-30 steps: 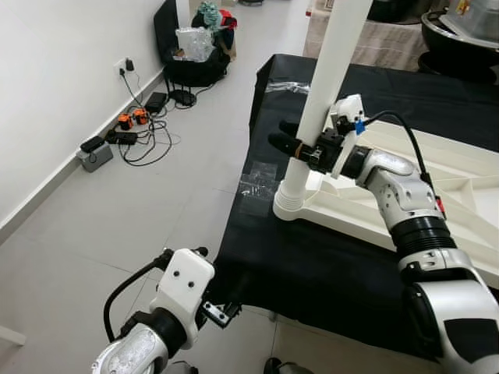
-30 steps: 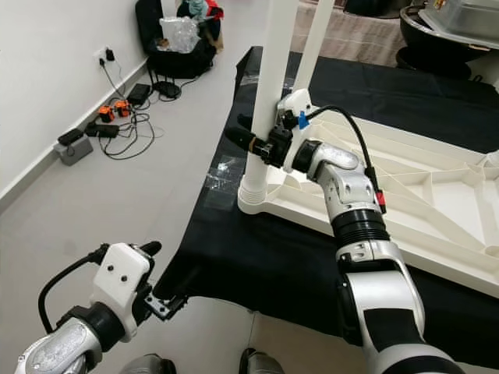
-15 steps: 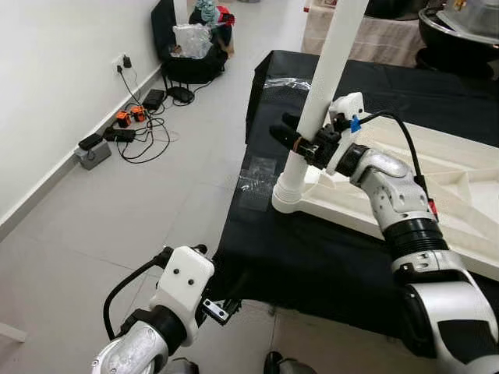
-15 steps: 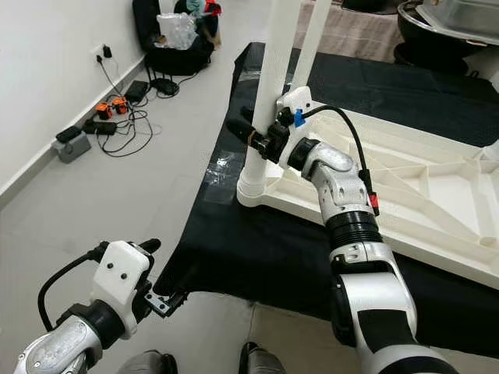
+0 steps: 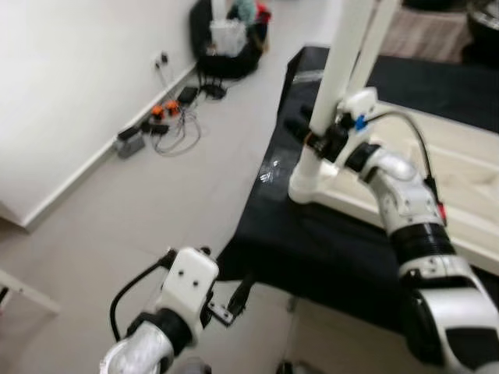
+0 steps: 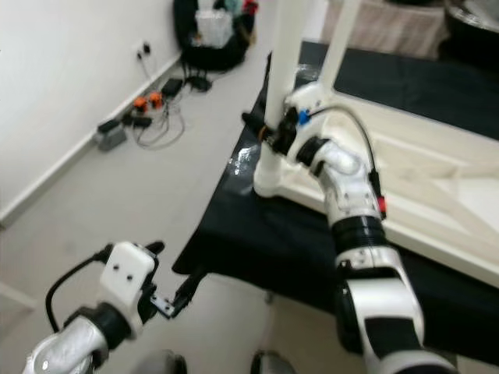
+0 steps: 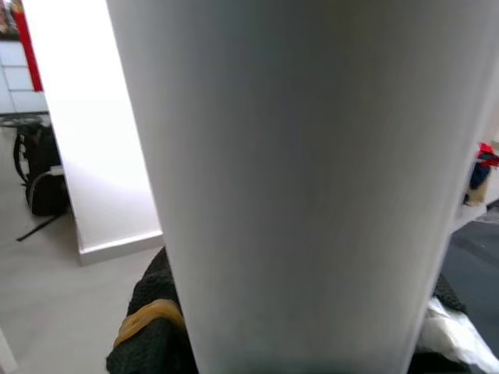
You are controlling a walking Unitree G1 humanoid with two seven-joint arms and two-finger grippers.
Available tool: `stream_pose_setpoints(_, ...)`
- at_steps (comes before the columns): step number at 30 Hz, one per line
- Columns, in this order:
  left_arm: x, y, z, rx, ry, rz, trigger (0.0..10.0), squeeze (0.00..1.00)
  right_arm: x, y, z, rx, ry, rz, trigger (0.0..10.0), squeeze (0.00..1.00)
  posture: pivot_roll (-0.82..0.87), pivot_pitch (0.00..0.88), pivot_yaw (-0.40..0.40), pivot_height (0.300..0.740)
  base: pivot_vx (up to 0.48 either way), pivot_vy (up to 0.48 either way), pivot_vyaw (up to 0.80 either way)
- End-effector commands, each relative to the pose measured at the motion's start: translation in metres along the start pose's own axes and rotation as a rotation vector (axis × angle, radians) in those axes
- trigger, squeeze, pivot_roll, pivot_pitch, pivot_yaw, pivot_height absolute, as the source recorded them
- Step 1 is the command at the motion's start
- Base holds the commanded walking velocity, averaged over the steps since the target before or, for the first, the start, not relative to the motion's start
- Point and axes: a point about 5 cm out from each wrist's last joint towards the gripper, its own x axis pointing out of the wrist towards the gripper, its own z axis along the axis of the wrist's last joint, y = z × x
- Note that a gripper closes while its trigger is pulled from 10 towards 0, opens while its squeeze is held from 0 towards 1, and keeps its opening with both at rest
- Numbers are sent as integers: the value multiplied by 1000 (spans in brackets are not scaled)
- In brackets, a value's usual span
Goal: Building children table
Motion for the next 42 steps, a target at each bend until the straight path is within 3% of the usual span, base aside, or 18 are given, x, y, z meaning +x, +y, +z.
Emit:
stream_pose_setpoints(1,-1,-1,-5,-9,26,0,10000,0,-1,10,-36,63,167,-22,10000,0,98,162,-71,740,0,0,0)
stream_pose_setpoints(9,-1,-1,-5,-7,25,9,10000,0,8,7,-42,55,254,-149,10000,0,95,161,-78,740,0,0,0)
stream_pose_setpoints(16,0,-1,-5,-5,22,10,10000,0,13,0,-35,58,236,-260,10000,0,94,157,-81,740,0,0,0)
stream_pose_setpoints(18,0,-1,-4,-5,17,14,10000,0,14,-2,-34,105,228,-315,10000,0,93,154,-82,740,0,0,0)
stream_pose_setpoints(25,1,0,-4,-1,14,15,10000,0,11,-3,-45,164,259,-420,10000,0,93,151,-82,740,0,0,0)
stream_pose_setpoints(42,2,0,-2,4,5,16,10000,0,6,-11,-47,125,271,-694,10000,0,92,154,-83,740,0,0,0)
